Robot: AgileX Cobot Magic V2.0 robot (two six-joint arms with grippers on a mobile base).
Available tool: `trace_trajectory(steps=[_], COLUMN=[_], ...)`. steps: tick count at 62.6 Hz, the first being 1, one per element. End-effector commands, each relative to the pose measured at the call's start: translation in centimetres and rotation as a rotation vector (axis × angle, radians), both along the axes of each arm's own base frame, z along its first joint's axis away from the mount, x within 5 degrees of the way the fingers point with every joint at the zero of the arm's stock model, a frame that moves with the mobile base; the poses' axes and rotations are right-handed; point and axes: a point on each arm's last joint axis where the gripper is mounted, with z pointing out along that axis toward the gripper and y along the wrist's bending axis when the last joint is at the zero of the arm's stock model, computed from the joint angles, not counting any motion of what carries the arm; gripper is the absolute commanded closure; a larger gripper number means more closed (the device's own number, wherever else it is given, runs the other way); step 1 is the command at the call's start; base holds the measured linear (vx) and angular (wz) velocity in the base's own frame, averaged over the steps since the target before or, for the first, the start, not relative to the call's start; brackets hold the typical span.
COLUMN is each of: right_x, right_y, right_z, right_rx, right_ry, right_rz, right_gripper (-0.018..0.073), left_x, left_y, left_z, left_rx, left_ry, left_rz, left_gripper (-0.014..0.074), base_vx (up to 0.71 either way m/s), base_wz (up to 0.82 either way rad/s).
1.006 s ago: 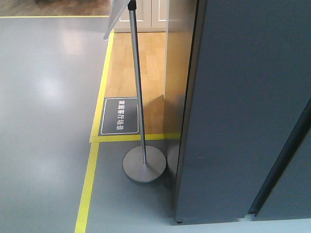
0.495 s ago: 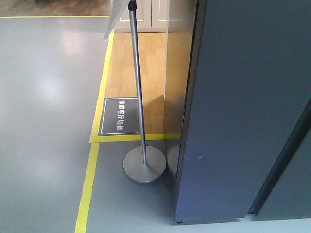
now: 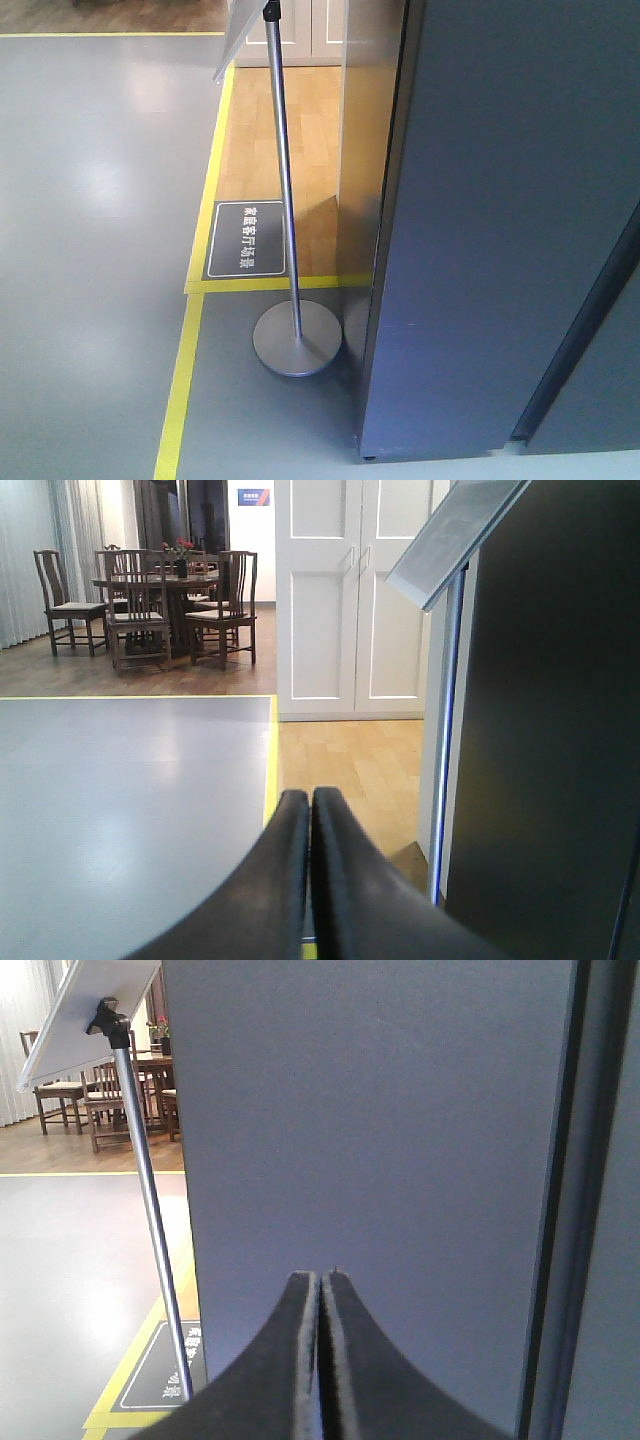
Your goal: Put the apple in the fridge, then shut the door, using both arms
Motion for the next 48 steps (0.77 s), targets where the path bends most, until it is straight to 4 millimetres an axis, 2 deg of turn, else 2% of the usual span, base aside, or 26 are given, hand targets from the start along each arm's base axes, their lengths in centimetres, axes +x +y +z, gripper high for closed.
trace_trajectory(steps=[1,48], right_x=[-0.08,-0.08], right_y=[-0.04,-0.04], right_z=[0.21,0.18], right_rx=[-0.004,-0.003], right_ry=[-0.066,-0.061], right_rz=[-0.005,-0.005], right_gripper=[0.0563,0.0563], left_x=[-0.07,-0.07], left_y=[0.05,0.05], left_z=[0.05,0.05], left_rx=[-0.005,-0.005], left_ry=[-0.070,-0.070], left_rz=[0.007,0.007], left_gripper=[0.0603,0.0603], base_vx=[0.00,0.00], base_wz=[0.00,0.00])
